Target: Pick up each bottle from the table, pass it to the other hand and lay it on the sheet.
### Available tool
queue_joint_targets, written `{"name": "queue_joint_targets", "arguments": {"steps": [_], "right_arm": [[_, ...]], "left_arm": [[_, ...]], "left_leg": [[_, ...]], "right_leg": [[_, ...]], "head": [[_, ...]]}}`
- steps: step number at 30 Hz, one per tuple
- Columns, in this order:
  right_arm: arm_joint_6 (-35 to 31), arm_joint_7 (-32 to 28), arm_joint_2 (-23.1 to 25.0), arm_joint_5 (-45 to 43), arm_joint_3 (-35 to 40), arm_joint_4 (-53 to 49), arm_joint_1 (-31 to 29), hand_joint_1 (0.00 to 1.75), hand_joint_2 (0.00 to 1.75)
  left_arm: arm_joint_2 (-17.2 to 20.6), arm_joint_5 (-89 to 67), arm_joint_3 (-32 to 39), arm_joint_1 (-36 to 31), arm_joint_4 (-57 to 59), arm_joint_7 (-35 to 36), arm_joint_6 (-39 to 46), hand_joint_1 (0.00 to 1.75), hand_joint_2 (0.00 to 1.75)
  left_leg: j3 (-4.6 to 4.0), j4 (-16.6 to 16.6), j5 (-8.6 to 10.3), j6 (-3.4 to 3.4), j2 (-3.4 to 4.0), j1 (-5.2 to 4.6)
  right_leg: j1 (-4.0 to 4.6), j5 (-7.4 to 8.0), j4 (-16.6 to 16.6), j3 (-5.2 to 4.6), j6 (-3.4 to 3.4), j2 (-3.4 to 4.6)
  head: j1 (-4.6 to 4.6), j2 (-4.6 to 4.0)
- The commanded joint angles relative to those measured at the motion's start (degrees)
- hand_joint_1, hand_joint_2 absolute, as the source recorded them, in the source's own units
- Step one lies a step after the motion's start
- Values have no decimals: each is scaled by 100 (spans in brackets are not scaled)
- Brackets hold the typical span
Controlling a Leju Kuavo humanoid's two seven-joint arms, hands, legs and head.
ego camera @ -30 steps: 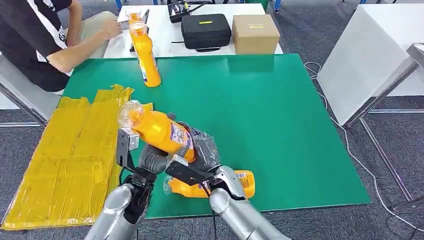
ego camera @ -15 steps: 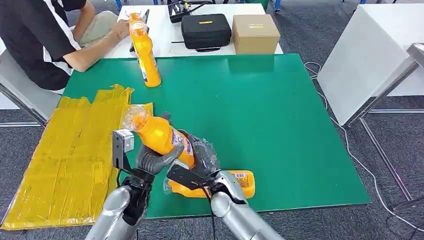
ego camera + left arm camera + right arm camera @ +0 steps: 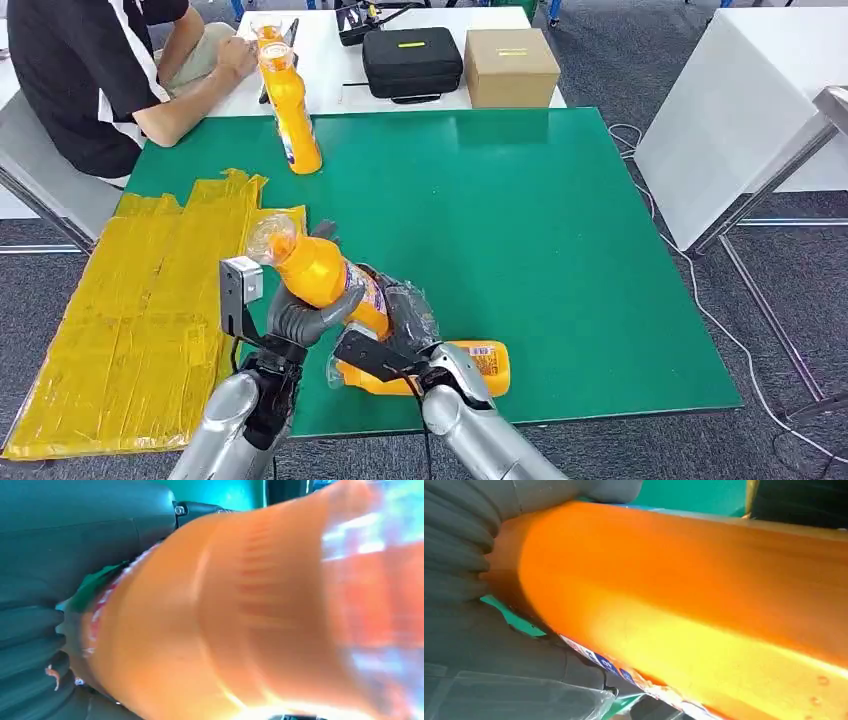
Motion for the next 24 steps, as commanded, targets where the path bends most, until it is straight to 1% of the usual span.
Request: {"name": "queue_joint_targets", "arguments": {"steps": [1, 3, 4, 5, 6, 8, 10, 11, 19, 22, 23, 24], "right_arm": [[113, 66, -110, 56, 322, 439, -42, 175, 175], [84, 74, -93, 40, 283, 403, -10, 175, 175], [73, 84, -87, 54, 272, 348, 28, 175, 175], [-6, 146, -139, 99, 164, 209, 111, 175, 175], [-15, 141, -142, 98, 149, 205, 116, 175, 175], [-26, 129, -148, 90, 117, 188, 126, 175, 175], [-26, 129, -148, 90, 117, 188, 126, 175, 175], [-26, 129, -148, 90, 117, 188, 126, 175, 175], [-4, 159, -203, 89, -18, -123, 244, 175, 175], [-42, 52, -71, 45, -57, -144, 232, 175, 175], [-81, 6, -31, -5, -70, -165, 231, 98, 175], [-74, -61, -18, -93, -47, -209, 230, 2, 175]], "left_arm": [[-52, -138, -367, -417, 7, 19, -83, 175, 175], [-62, -156, -380, -426, 24, 19, -97, 175, 175], [-72, -172, -394, -433, 47, 18, -117, 175, 175], [-143, -218, -408, -526, 213, 33, -220, 175, 175], [-144, -228, -415, -541, 237, 33, -232, 175, 175], [-141, -261, -446, -571, 292, 29, -268, 175, 175], [-141, -261, -446, -571, 292, 29, -268, 175, 175], [-141, -261, -446, -571, 292, 29, -268, 175, 175], [-106, -228, -470, -598, 360, 8, -286, 175, 175], [85, -273, -412, -434, 197, -120, -253, 175, 175], [154, -326, -354, -367, 123, -186, -222, 175, 175], [247, -431, -249, -274, 18, -270, -172, 175, 175]], "left_leg": [[13, 1, -6, -16, -15, 8], [16, 2, -8, -18, -16, 9], [6, 0, -3, -11, -14, 6], [17, 2, -8, -18, -20, 7], [5, 0, -2, -10, -17, 6], [15, 2, -6, -16, -28, 9], [7, 1, -2, -11, -21, 6], [17, 1, -6, -16, -25, 8], [12, 1, -4, -13, -23, 7], [13, 0, -4, -13, -13, 6], [20, -1, -7, -17, -9, 7], [26, -2, -10, -20, -9, 7]], "right_leg": [[7, -8, -7, 22, -4, -17], [8, -10, -7, 27, -4, -18], [5, -5, -5, 14, -3, -16], [6, -12, -6, 28, -4, -22], [5, -5, -6, 13, -2, -19], [7, -12, -8, 28, -3, -32], [5, -7, -7, 14, -2, -24], [6, -11, -9, 26, -4, -28], [6, -10, -8, 21, -3, -28], [4, -8, -7, 18, -3, -18], [5, -10, -9, 25, -4, -15], [6, -12, -10, 31, -5, -14]], "head": [[0, 0], [0, 0], [0, 0], [-2, 2], [-2, 0], [-2, 0], [-2, 2], [-2, 2], [0, 0], [0, 2], [-2, 2], [-2, 0]]}}
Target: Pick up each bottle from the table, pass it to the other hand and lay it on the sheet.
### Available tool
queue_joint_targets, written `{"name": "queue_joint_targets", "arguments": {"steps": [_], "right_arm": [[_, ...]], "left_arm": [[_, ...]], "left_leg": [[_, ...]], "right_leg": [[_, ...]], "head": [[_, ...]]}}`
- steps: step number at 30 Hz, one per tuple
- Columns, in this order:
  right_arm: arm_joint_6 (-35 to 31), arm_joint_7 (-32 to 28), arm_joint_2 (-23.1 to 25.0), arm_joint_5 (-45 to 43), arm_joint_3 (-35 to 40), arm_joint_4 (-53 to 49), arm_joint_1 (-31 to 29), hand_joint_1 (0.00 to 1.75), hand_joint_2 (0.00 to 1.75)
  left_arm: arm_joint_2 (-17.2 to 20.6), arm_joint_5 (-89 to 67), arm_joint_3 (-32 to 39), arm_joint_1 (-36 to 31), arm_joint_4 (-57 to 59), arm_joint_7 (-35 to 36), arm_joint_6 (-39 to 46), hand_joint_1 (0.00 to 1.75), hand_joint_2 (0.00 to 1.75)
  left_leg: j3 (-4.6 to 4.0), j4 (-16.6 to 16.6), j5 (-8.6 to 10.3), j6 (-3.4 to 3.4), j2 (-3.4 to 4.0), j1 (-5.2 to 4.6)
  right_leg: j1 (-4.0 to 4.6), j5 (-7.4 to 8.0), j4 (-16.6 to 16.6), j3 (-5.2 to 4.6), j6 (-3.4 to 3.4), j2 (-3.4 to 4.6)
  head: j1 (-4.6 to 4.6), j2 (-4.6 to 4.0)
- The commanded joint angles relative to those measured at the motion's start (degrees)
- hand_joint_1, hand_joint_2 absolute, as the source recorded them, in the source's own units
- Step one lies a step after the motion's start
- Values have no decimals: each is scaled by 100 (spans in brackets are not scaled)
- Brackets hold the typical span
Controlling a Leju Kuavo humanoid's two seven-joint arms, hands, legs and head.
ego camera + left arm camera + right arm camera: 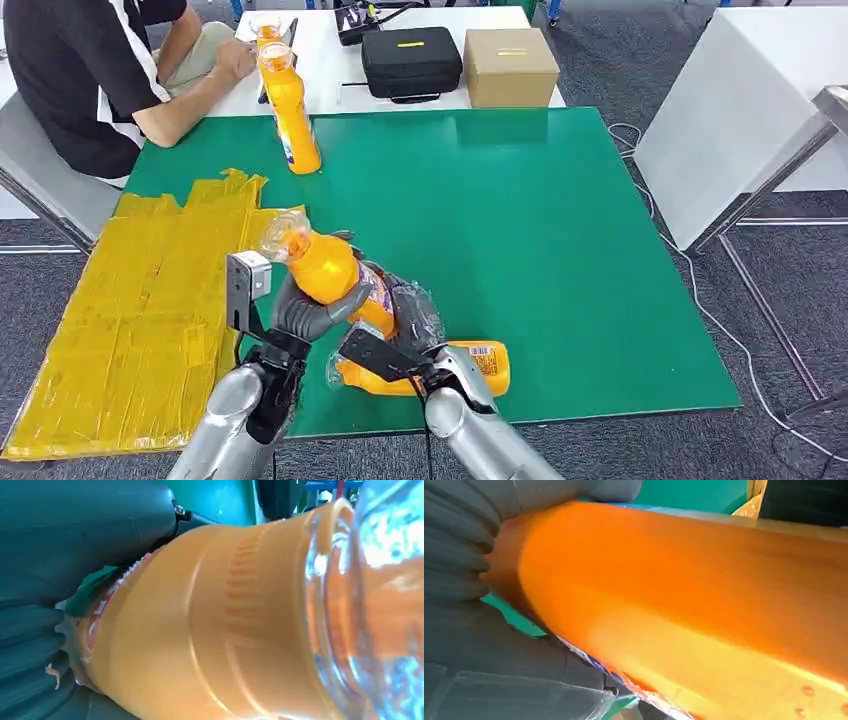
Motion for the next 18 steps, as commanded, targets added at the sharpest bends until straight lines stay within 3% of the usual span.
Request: {"name": "queue_joint_targets", "arguments": {"steps": [1, 7, 12, 16, 18], "right_arm": [[-20, -314, 8, -196, 104, -17, 61, 0, 175], [-119, -354, -52, -149, 142, -173, 77, 0, 175], [-253, -479, -503, -366, -17, -1143, 308, 0, 175], [-573, -328, -928, -175, -279, -1872, 756, 0, 175], [-660, -329, -1055, -68, -435, -2142, 993, 0, 175]], "left_arm": [[436, -453, -76, -8, -191, -490, 132, 175, 175], [521, -787, 277, 259, -488, -714, 180, 175, 175], [980, -1247, 1240, 867, -1478, -1209, 352, 175, 175], [1394, -2428, 1490, 1325, -2073, -1777, 998, 175, 175], [1502, -3285, 1597, 1573, -2307, -1895, 1710, 175, 175]], "left_leg": [[32, -4, -14, -24, -3, 7], [12, -5, -5, -13, 3, 4], [11, -7, -10, -13, 27, 3], [24, -8, -14, -20, 4, 6], [30, -12, -15, -18, 4, 5]], "right_leg": [[6, -13, -9, 38, -7, -5], [4, -3, -4, 18, -4, 3], [4, 0, -2, 12, -3, 29], [7, -11, -6, 33, -6, 4], [5, -11, -11, 36, -5, 9]], "head": [[2, -2], [0, 0], [2, -2], [2, -2], [0, -2]]}}
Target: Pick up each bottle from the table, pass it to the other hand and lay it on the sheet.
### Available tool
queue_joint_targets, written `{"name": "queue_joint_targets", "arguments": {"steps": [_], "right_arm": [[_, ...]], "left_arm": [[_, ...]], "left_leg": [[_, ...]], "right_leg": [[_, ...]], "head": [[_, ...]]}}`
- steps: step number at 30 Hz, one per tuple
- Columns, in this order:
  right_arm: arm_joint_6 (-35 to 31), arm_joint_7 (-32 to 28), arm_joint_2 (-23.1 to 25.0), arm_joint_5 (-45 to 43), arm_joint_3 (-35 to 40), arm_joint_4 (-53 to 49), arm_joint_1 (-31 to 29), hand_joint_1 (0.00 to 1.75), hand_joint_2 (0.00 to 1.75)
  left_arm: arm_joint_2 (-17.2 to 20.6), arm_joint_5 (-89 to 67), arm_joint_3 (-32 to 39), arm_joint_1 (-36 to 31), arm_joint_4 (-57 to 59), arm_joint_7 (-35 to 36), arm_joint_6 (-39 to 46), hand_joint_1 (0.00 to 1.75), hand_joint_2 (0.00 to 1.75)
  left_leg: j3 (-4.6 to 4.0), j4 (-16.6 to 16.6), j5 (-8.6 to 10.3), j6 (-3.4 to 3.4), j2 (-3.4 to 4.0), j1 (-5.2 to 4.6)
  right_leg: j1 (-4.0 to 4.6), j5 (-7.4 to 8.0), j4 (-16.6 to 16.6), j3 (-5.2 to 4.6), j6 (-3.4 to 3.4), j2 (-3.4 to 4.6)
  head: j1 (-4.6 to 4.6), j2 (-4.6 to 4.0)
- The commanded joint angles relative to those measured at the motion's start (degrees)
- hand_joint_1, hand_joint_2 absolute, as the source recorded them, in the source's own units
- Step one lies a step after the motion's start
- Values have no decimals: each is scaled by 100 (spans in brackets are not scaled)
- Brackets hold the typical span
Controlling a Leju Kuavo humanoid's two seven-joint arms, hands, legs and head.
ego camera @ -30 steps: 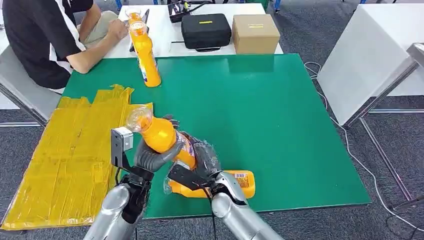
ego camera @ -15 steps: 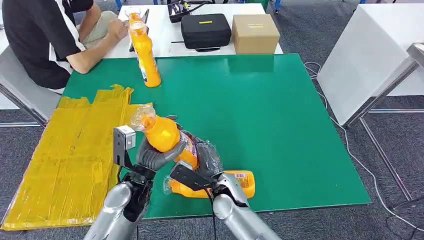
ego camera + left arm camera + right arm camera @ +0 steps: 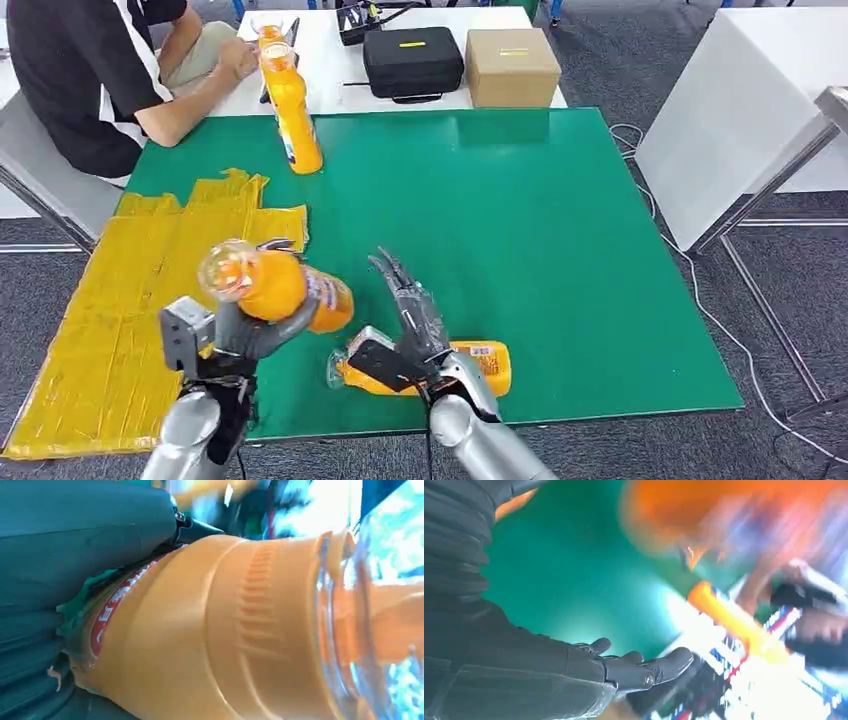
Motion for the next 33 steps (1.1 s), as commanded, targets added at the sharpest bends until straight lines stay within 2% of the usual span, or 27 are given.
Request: {"name": "queue_joint_targets", "arguments": {"steps": [1, 4, 7, 9, 14, 19, 21, 25, 27, 28, 29, 30, 33], "right_arm": [[-404, 125, -884, 390, -476, -1517, 755, 0, 175], [-361, 199, -949, 612, -560, -1920, 1024, 0, 175], [-383, 200, -1034, 776, -648, -2153, 1338, 0, 175], [-383, 177, -1066, 786, -665, -2208, 1421, 0, 175], [-383, 164, -1044, 787, -673, -2197, 1402, 0, 175], [-376, 151, -1047, 794, -674, -2192, 1403, 0, 175], [-333, 83, -1133, 802, -717, -2338, 1529, 0, 175], [-64, 16, -1101, 1006, -856, -2941, 1752, 0, 175], [-17, 47, -1127, 1108, -844, -3175, 1801, 0, 175], [-21, 73, -1179, 1169, -811, -3287, 1849, 0, 175], [-31, 83, -1245, 1213, -768, -3380, 1928, 0, 175], [31, 104, -1300, 1258, -709, -3434, 1979, 0, 175], [233, 188, -1341, 1442, -538, -3515, 1977, 0, 175]], "left_arm": [[922, -2304, 839, 896, -1203, -266, 1496, 175, 175], [978, -4248, 940, 929, -931, 369, 2503, 175, 175], [1015, -5339, 605, 699, -357, 807, 2678, 175, 175], [968, -5430, 510, 641, -235, 874, 2736, 175, 175], [982, -5447, 463, 624, -241, 913, 2772, 175, 175], [1019, -5581, 432, 621, -231, 1002, 2721, 175, 175], [880, -6267, 180, 426, 22, 1327, 2579, 175, 175], [238, -8232, -429, -222, 965, 2363, 2308, 175, 175], [338, -8744, -1082, -776, 1679, 3061, 2257, 175, 175], [213, -8744, -1284, -1037, 2197, 3154, 2215, 175, 175], [49, -8744, -1263, -1281, 2702, 3107, 2177, 175, 175], [-51, -8744, -1227, -1489, 3090, 3147, 2177, 175, 175], [-255, -8743, -1026, -2038, 3954, 3245, 2138, 175, 175]], "left_leg": [[23, -6, -12, -14, 12, 4], [31, -2, -19, -19, 6, 4], [22, -6, -10, -19, -11, 3], [17, -8, -4, -15, -27, 2], [9, -4, -6, -11, -1, 2], [25, -6, -10, -19, -5, 4], [25, -5, -11, -19, -3, 4], [21, -2, -1, -15, -57, 2], [18, -1, 3, -13, -69, -1], [9, -2, 3, -12, -64, -1], [2, -5, 5, -9, -57, -3], [8, -6, 7, -14, -82, -3], [19, -4, 4, -14, -70, -2]], "right_leg": [[4, -7, -11, 24, -3, 9], [3, -17, -9, 33, -5, 3], [2, -13, -11, 26, -6, -14], [0, -11, -14, 22, -5, -29], [1, -4, -11, 8, -4, -5], [2, -11, -13, 24, -7, -11], [2, -11, -13, 24, -6, -9], [-2, -17, -14, 30, -2, -62], [-5, -16, -12, -21, -2, -68], [-4, -12, -12, -33, -2, -62], [-6, -9, -11, -36, -2, -54], [-5, -12, -17, -10, -1, -81], [-4, -11, -18, 34, -1, -68]], "head": [[-2, -2], [0, 0], [-2, -2], [-2, -2], [0, -2], [-2, -2], [-2, 0], [-2, -2], [-2, 0], [-2, -2], [-2, -2], [0, -2], [-4, -2]]}}
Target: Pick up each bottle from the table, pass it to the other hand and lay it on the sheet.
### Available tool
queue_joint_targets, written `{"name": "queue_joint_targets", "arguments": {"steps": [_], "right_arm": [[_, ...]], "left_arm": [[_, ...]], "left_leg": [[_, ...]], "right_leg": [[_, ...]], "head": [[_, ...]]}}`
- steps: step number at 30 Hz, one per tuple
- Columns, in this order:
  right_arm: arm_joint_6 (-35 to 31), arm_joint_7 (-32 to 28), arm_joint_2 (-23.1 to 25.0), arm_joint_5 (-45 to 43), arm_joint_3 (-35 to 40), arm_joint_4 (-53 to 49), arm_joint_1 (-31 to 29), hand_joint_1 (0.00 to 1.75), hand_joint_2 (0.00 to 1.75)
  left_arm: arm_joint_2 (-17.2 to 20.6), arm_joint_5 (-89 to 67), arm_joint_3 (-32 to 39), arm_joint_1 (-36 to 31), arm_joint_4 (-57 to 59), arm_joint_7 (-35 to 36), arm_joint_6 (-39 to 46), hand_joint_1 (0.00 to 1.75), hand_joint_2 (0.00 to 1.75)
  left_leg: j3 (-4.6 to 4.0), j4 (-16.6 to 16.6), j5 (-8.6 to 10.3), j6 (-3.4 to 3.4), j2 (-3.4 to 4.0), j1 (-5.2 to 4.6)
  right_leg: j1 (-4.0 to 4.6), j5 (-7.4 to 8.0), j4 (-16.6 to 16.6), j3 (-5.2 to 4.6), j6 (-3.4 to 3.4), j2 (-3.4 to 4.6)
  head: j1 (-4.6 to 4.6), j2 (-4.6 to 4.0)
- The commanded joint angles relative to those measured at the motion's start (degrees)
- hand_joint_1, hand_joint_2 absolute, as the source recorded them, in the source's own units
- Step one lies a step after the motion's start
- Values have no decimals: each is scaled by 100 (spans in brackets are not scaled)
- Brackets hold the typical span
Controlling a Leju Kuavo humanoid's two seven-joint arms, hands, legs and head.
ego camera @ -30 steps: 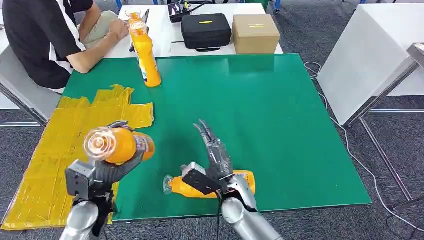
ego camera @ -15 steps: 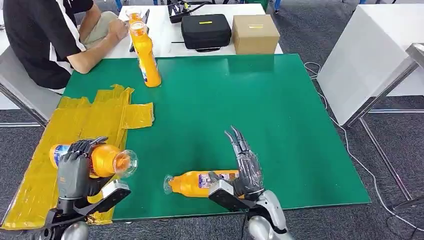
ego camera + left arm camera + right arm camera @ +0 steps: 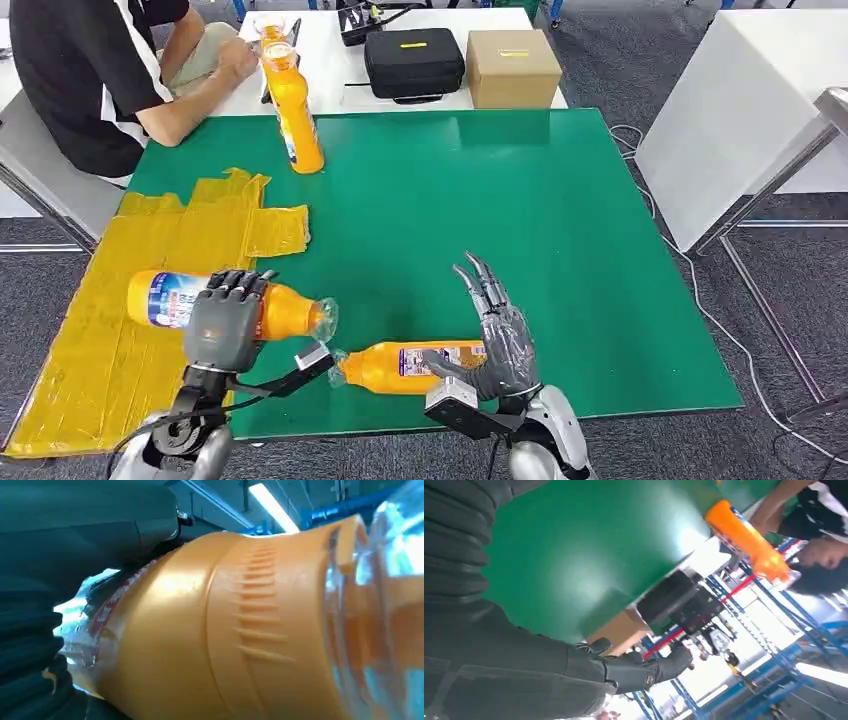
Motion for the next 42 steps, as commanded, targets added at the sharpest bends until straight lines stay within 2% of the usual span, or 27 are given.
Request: {"name": "queue_joint_targets", "arguments": {"steps": [1, 5, 10, 19, 24, 25, 26, 32, 37, 42], "right_arm": [[468, 203, -335, 370, 209, -627, 144, 0, 175], [829, 309, -331, 484, 344, -701, -47, 0, 175], [901, 322, -376, 539, 418, -727, -36, 0, 175], [996, 250, -349, 535, 442, -467, -156, 0, 175], [959, 208, -386, 499, 445, -250, -298, 0, 175], [935, 208, -387, 499, 457, -194, -335, 0, 175], [920, 206, -388, 501, 469, -168, -355, 0, 175], [988, 186, -378, 446, 586, 70, -572, 0, 175], [945, 169, -357, 347, 694, 409, -807, 0, 175], [919, 186, -354, 307, 803, 578, -907, 0, 175]], "left_arm": [[-675, -67, -619, -1997, 3406, 358, -178, 175, 175], [-702, -67, -820, -2599, 3938, 721, -537, 175, 175], [-791, -67, -666, -2904, 4249, 901, -804, 175, 175], [-601, -67, 226, -3202, 4839, 1329, -1010, 175, 175], [-598, -13, 1096, -3190, 4949, 1296, -1139, 175, 175], [-587, -16, 1220, -3165, 4915, 1224, -1144, 122, 175], [-591, -18, 1319, -3137, 4875, 1203, -1131, 0, 175], [-573, -13, 1693, -2933, 4606, 1098, -1251, 0, 175], [-647, 611, 2475, -2842, 4516, 660, -1413, 0, 175], [-649, 959, 2809, -2824, 4508, 426, -1417, 0, 175]], "left_leg": [[13, -3, 3, -10, -37, 0], [4, 4, -1, -12, 1, 4], [13, 4, -5, -13, 5, 8], [14, -1, -5, -13, 30, 8], [24, -3, -9, -17, 40, 10], [28, -3, -11, -19, 41, 10], [34, -3, -14, -22, 46, 10], [25, -6, -9, -16, 35, 9], [32, -8, -12, -19, 47, 9], [26, -6, -9, -18, 35, 10]], "right_leg": [[1, -9, -6, 29, -2, -39], [5, 3, 3, 12, 4, -2], [7, 0, 0, 22, 5, -1], [9, 6, 0, 17, 5, 22], [11, 6, -4, 26, 4, 33], [11, 5, -4, 31, 3, 34], [11, 3, -4, 35, 2, 38], [10, 4, -6, 30, 4, 28], [11, 6, -7, 34, 3, 42], [11, 5, -5, 31, 4, 29]], "head": [[2, 0], [0, 0], [0, 2], [0, 0], [0, 2], [0, 0], [0, 0], [0, 2], [0, 0], [0, 0]]}}
